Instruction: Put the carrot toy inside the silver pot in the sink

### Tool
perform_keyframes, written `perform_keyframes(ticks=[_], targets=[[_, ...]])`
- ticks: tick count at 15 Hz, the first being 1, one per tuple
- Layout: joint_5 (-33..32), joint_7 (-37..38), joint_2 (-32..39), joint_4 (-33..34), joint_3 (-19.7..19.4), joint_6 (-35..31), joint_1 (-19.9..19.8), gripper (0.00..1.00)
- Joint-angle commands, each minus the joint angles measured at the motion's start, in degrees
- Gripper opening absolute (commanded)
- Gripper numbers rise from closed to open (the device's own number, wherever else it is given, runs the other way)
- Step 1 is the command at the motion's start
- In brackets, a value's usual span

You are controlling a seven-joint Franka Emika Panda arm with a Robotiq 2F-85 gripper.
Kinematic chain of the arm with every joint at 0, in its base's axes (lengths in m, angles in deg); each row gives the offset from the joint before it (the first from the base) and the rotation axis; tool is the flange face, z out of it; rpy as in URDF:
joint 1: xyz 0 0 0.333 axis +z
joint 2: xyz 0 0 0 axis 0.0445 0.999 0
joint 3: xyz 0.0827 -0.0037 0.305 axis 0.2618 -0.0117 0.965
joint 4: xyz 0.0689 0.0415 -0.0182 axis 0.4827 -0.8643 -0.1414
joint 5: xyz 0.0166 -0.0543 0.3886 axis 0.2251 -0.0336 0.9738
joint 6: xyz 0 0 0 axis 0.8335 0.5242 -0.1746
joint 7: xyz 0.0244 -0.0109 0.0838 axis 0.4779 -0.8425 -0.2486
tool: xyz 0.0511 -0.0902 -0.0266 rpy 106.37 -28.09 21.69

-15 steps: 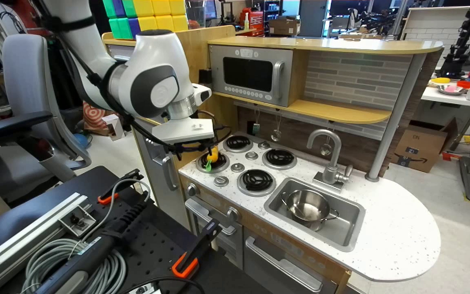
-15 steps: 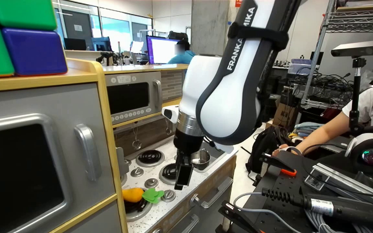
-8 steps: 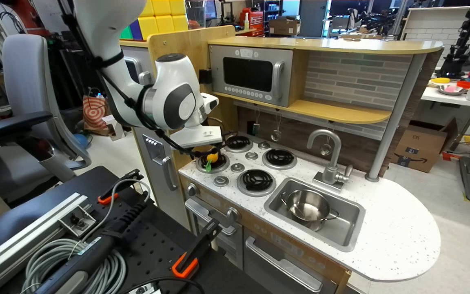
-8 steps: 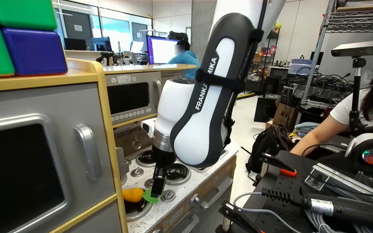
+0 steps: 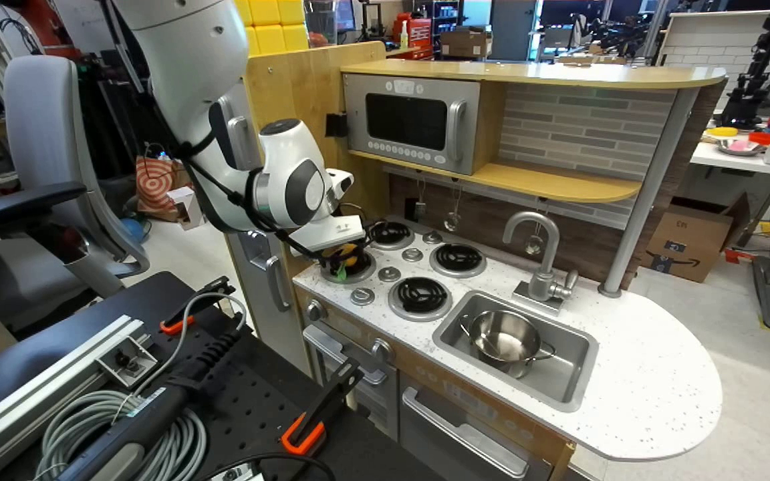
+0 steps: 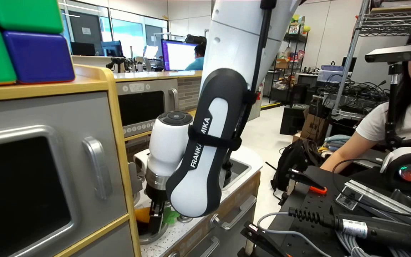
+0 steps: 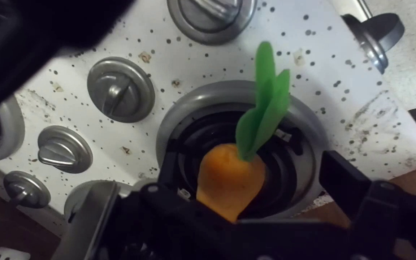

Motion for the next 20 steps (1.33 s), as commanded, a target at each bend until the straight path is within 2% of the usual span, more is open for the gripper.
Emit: perform_keyframes(ticks=[1,4,7,10,11,12,13,14,15,17,20], targets=[[-1.9,2.3,4.7,6.5,0.3,0.3,-0.3,0.74],[-2.1,2.4,5.8,8.1,0.8,0.4,-1.2,0.51],[-2.7,1.7,4.3,6.2,2.3,-0.1,-2.7,0.29],[-4.0,0.0,-0.3,1.2,5.4,-1.4,-7.1,0.05],[-4.7,-0.5,-2.1,-0.8,5.9,-2.4,-8.6,0.01],[-5.5,-1.0,-4.4,-3.3,6.7,-3.3,-11.1,0.0],[-6.3,-1.4,-6.3,-5.1,7.6,-4.1,-13.5,0.03],[-6.8,-1.4,-8.3,-7.3,8.3,-5.1,-16.1,0.0],[-7.0,-1.4,-10.1,-9.0,9.4,-4.4,-19.1,0.03],[-6.9,-1.2,-12.9,-12.1,9.6,-3.0,-24.1,0.03],[-6.4,-1.5,-15.3,-14.5,7.5,-3.4,-30.5,0.03]])
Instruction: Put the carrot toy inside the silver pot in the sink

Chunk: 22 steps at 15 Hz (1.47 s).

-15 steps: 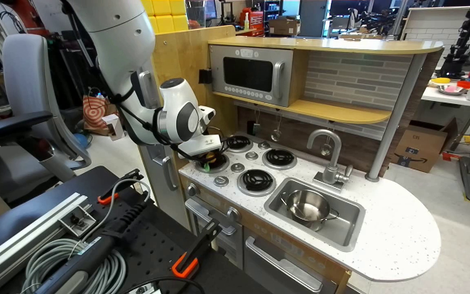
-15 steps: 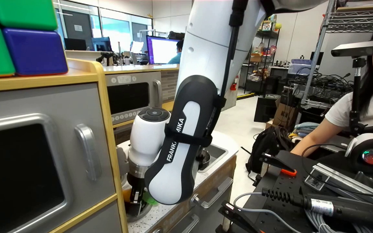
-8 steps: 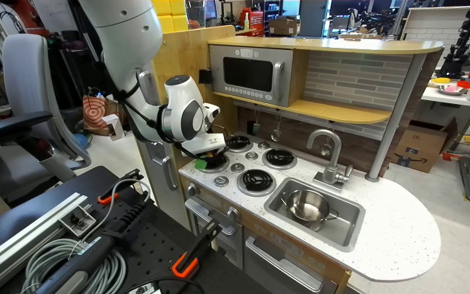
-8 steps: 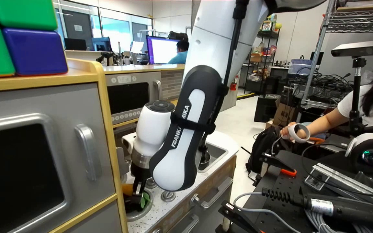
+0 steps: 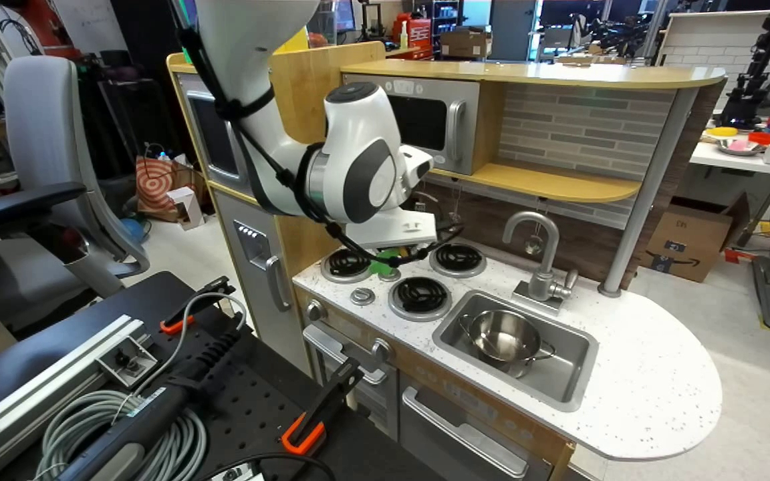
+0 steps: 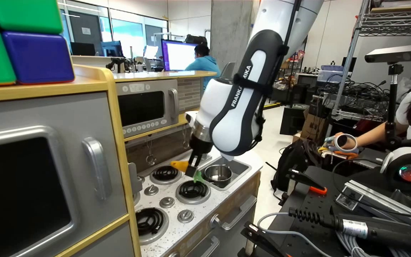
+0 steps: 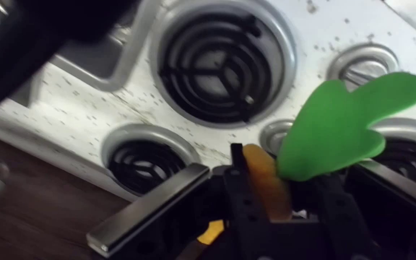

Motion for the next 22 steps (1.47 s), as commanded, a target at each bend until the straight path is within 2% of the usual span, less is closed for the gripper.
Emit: perform_keyframes(ticks=[1,5,9,14,18,22], targets=[[-0.8,-0.4,-4.6,-4.5,-0.3,0.1,-8.6,0.03],[0.3,0.1,-4.7,-0.5,-3.0,1.2,-15.3,0.03],[0.1,0.0,-3.9,2.3,-3.0,1.2,-17.0,0.03],[-0.2,0.0,-2.8,3.7,-2.7,1.1,-14.1,0.03],[0.0,0.4,-1.2,4.6,-4.9,2.0,-10.4,0.03],[0.3,0.7,-0.2,5.9,-5.6,2.5,-9.4,0.03]])
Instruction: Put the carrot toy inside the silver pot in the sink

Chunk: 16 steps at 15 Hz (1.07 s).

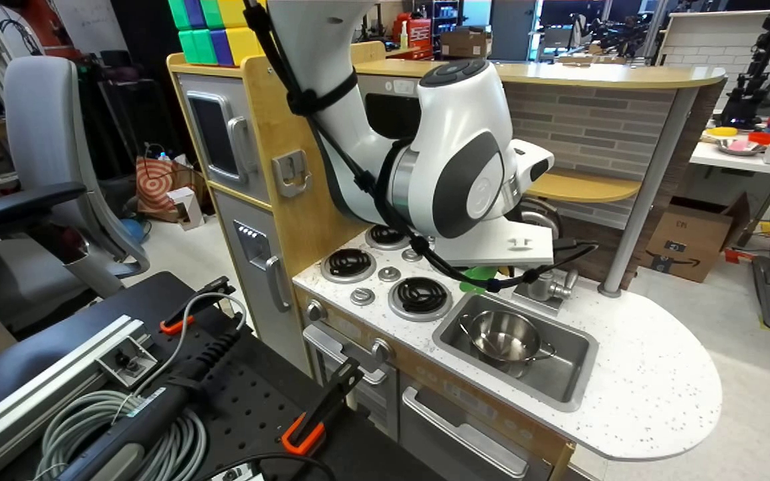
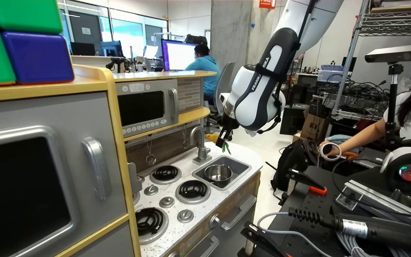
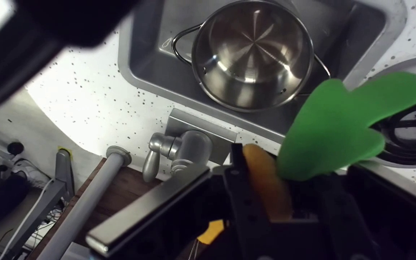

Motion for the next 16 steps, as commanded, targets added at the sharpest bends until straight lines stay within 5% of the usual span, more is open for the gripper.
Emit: perform_keyframes(ticks=[1,8,9,10,16], targets=[[0.1,0.8,1.4,2.6,-1.4,1.3,1.2,0.03],[0.7,1.6,3.5,6.7,-2.5,2.3,2.1,0.03],[0.6,1.7,3.9,7.2,-2.5,2.7,2.1,0.36],[0.6,1.8,4.1,7.5,-2.8,3.0,2.4,0.38],[-0.1,0.5,1.1,3.6,0.2,5.9,1.1,0.81]])
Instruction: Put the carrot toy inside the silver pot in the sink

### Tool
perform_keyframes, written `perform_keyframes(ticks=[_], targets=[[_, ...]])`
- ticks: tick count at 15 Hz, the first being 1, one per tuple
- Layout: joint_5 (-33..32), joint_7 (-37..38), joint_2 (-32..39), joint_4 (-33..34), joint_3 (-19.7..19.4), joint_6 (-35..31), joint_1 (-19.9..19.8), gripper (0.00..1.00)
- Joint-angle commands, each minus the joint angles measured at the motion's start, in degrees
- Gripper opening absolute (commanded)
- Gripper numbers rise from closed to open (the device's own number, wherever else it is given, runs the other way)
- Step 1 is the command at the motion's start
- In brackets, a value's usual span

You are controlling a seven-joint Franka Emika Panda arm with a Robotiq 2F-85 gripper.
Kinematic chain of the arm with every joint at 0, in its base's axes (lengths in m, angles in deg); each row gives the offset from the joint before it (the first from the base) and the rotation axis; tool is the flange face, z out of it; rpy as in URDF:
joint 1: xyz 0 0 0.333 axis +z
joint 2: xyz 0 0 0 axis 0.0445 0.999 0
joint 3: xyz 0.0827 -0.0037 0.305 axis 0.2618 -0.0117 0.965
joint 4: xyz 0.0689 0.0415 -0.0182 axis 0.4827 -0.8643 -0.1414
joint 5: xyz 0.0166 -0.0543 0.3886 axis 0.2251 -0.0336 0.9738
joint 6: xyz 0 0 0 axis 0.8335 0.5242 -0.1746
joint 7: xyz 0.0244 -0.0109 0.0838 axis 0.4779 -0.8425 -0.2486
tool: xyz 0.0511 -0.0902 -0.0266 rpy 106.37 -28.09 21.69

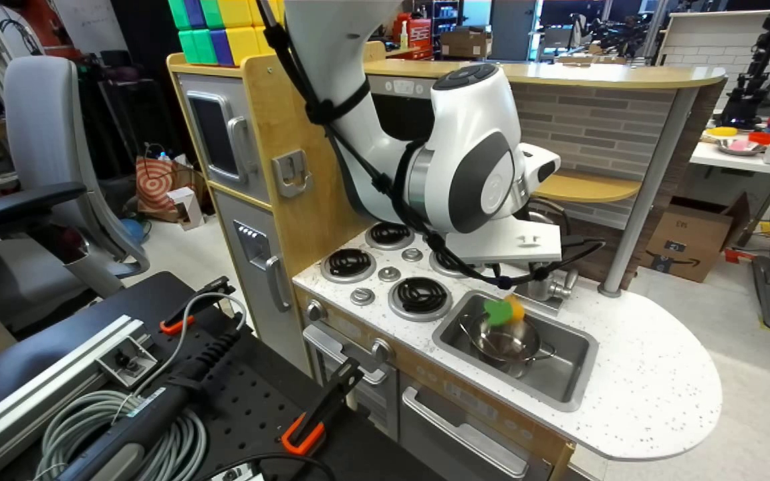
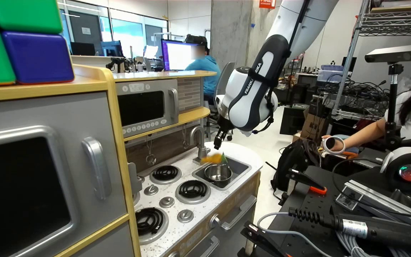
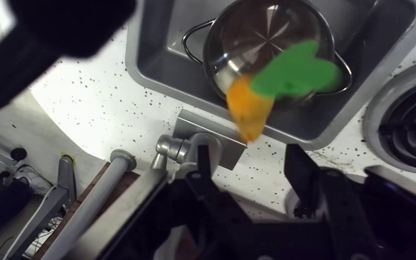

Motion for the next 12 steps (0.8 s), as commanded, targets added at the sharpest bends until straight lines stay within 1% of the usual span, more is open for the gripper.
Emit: perform_keyframes(ticks=[1,2,3,4,5,7,8,10,11,12], targets=[[-0.4,-0.8,-3.1,-3.5,2.5,2.0,-1.0,0.87],[-0.5,-1.3,-4.0,-4.8,3.8,2.3,-1.8,0.96],[-0.7,-2.6,-6.6,-8.0,7.3,3.9,-4.1,0.99],[-0.8,-4.0,-8.8,-10.9,10.3,5.0,-6.1,1.0],[-0.8,-6.2,-12.3,-15.3,14.4,6.5,-8.8,1.0],[0.9,-10.3,-16.8,-21.1,22.1,10.4,-14.3,1.0],[2.7,-10.7,-19.8,-23.8,23.7,14.8,-15.0,1.0],[6.3,-12.0,-26.3,-28.9,24.8,22.7,-15.1,1.0],[6.3,-11.2,-18.4,-21.9,20.9,16.9,-10.8,1.0],[7.7,-12.1,-21.3,-24.3,21.0,19.5,-10.6,1.0]])
